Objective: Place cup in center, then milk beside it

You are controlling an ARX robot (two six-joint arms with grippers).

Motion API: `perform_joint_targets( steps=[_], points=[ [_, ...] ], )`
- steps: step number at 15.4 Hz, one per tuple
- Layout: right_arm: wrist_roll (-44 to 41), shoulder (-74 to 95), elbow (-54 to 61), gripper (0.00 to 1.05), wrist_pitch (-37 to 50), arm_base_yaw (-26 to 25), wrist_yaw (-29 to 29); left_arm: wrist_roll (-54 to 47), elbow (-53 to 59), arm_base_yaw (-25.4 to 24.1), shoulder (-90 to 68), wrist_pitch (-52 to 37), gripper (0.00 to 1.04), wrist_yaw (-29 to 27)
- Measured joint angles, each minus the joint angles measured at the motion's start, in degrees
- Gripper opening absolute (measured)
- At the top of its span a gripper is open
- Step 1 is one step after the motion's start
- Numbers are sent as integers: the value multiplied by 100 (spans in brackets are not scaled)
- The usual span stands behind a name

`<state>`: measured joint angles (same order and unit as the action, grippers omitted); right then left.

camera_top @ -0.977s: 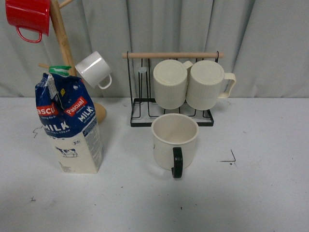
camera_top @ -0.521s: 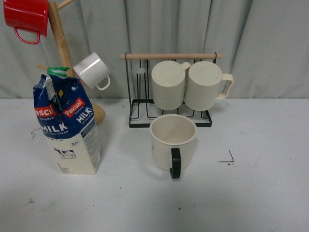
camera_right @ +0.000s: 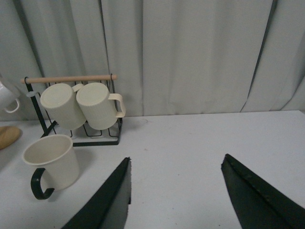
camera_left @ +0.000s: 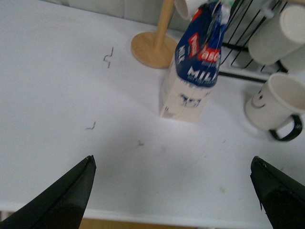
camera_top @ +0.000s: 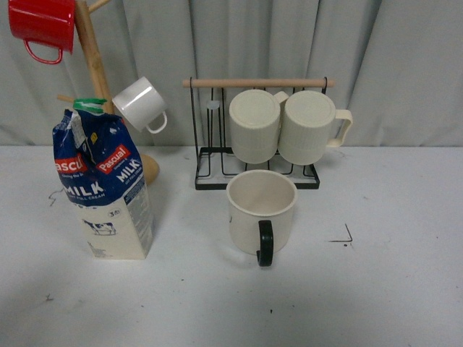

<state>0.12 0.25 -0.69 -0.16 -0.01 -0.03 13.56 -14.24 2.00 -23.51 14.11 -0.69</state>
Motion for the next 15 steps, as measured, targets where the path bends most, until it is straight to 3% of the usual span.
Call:
perform_joint_targets(
  steps=[4, 9, 15],
  points=[
    [2, 0, 0, 100, -2, 0, 2, 63, -1375, 31, -3071, -2306, 98, 295],
    [0, 0, 0, 98, -2, 0, 2, -533, -2444, 195, -5504, -2850, 98, 188],
    [0, 0, 0, 98, -2, 0, 2, -953, -2804, 310, -6614, -3357, 98, -79]
  ],
)
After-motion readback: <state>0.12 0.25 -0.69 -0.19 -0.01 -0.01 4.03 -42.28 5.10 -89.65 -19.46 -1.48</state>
